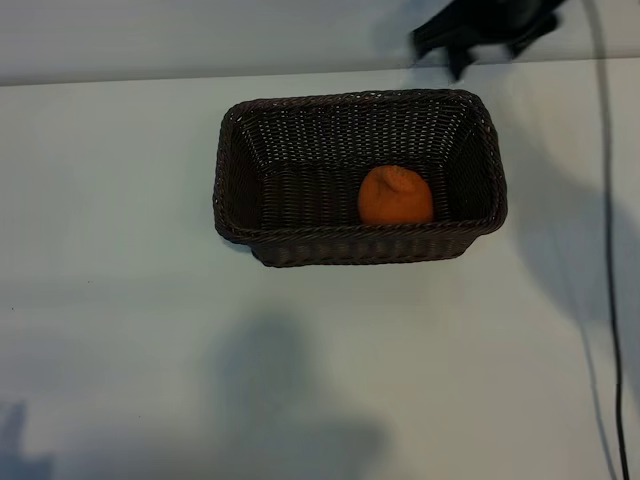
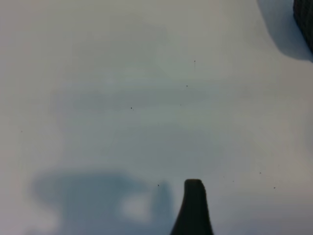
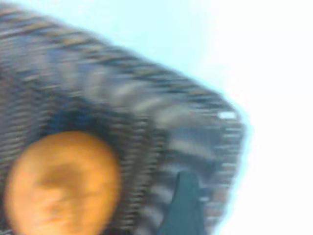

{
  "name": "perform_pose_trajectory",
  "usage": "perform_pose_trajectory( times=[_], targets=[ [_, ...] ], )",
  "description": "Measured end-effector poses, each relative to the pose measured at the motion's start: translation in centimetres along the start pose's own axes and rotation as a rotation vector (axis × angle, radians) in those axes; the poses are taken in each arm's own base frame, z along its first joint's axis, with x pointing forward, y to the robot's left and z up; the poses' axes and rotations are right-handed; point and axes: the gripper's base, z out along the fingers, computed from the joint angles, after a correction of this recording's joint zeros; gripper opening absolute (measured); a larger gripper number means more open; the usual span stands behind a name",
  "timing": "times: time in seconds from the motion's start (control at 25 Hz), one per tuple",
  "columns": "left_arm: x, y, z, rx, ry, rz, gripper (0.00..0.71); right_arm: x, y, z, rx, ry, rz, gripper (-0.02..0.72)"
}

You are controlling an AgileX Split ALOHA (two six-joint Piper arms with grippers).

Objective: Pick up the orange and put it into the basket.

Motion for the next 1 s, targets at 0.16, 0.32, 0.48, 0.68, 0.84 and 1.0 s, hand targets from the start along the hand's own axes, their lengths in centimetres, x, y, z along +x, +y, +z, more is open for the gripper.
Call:
perform_pose_trajectory(
  times=[0.16, 0.32, 0.48, 0.68, 0.84, 1.0],
  targets=[
    [0.0, 0.0, 0.0, 0.0, 0.0, 0.0, 0.593, 0.5, -6.8, 0.5, 0.053, 0.015, 0.137, 0.601],
    [0.0, 0.0, 0.0, 0.0, 0.0, 0.0, 0.593, 1.7, -13.0, 0.7, 0.091, 0.028, 0.27, 0.599],
    [0.0, 0.0, 0.0, 0.0, 0.0, 0.0, 0.593, 2.8, -16.5, 0.6, 0.103, 0.032, 0.354, 0.599],
    [0.0, 0.0, 0.0, 0.0, 0.0, 0.0, 0.592, 3.0, -16.9, 0.1, 0.072, 0.018, 0.368, 0.599],
    [0.0, 0.0, 0.0, 0.0, 0.0, 0.0, 0.592, 3.0, -17.2, -2.1, 0.068, -0.025, 0.381, 0.599],
    [0.0, 0.0, 0.0, 0.0, -0.001, 0.0, 0.592, 4.4, -18.3, -6.0, 0.073, -0.082, 0.424, 0.598]
  ],
)
